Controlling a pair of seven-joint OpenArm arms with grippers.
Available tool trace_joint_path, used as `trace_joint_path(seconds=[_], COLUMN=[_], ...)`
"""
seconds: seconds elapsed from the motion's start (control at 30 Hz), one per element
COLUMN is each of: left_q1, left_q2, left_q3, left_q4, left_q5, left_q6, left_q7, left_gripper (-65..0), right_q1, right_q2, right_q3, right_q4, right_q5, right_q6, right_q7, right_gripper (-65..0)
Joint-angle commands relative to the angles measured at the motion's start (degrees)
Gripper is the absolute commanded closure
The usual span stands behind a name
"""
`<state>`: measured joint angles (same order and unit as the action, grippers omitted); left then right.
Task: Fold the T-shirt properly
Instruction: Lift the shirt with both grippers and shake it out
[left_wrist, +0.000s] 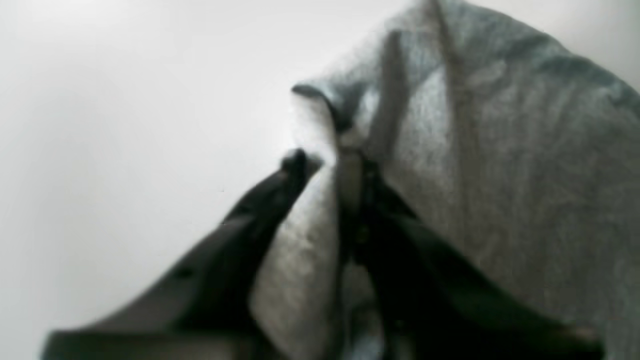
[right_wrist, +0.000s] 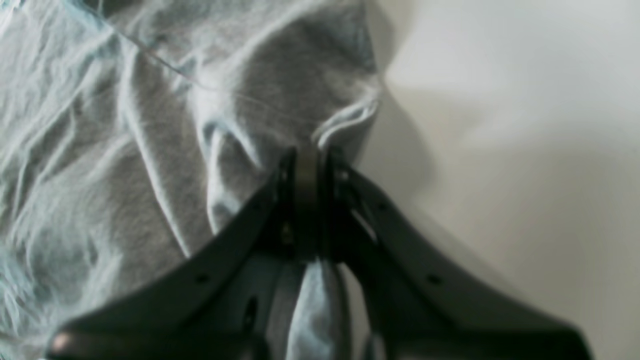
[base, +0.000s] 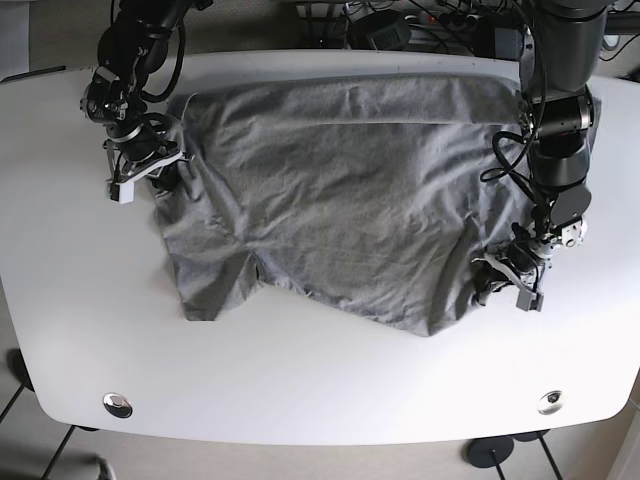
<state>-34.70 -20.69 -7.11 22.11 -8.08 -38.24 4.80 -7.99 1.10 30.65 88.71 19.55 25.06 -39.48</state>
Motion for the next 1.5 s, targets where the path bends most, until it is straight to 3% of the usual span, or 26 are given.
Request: trace_joint_path(seconds=[0.03,0.13,0.23,0.37,0.5,0.77,0.97,1.03,1.2,1.37,1.5], left_q1=[-1.2,2.8,10.0,16.9,18.4,14.9,-0.3,-6.1,-22.5,-36.5,-35.7], left_q2=[-1.3,-1.4,-1.2,-0.8,1.7,1.9,3.5,3.6,3.3,1.3,0.7], left_q3=[-0.6,-6.5,-14.2,-17.7,-21.7,-21.8,-21.8,-21.5,-15.3,-15.3,-15.7], left_q4=[1.7,12.2,32.4,52.0,63.8,69.6,69.6,69.1,65.0,58.0,58.4], left_q5=[0.1,0.0,0.3,0.3,0.3,0.2,0.6,0.7,0.3,0.3,0.2], left_q6=[-0.4,-0.5,-0.5,-1.8,-1.8,-1.8,-1.8,-1.8,-0.8,-0.8,-1.8], left_q7=[0.1,3.6,15.9,24.6,32.4,36.2,50.1,52.3,53.1,53.1,53.3], left_gripper=[-1.4,-0.4,-0.4,-0.4,-0.4,-0.4,-0.4,-0.4,-0.4,-0.4,-0.4], right_q1=[0.6,-1.0,-2.8,-3.8,-1.8,8.9,26.7,32.5,54.4,73.7,72.8], right_q2=[0.4,0.4,0.4,0.4,0.8,2.5,7.7,8.8,16.3,20.0,20.4], right_q3=[-0.1,-0.1,-0.2,-0.2,-0.3,-0.2,0.0,-0.3,-8.2,-15.0,-16.2], right_q4=[1.6,7.2,14.3,19.9,20.0,19.9,16.9,15.2,3.7,-4.2,-0.6], right_q5=[0.8,0.9,0.9,0.9,0.9,0.5,0.5,0.8,0.8,0.9,1.0], right_q6=[0.39,0.39,0.48,2.68,2.68,2.68,2.33,2.33,2.41,2.59,2.68], right_q7=[1.3,1.2,0.6,-3.2,-3.8,-10.1,-20.4,-21.7,-22.4,-22.3,-24.3], right_gripper=[-2.1,-1.9,-1.9,-1.9,-1.9,-1.9,-1.9,-1.9,-1.9,-1.9,-1.9])
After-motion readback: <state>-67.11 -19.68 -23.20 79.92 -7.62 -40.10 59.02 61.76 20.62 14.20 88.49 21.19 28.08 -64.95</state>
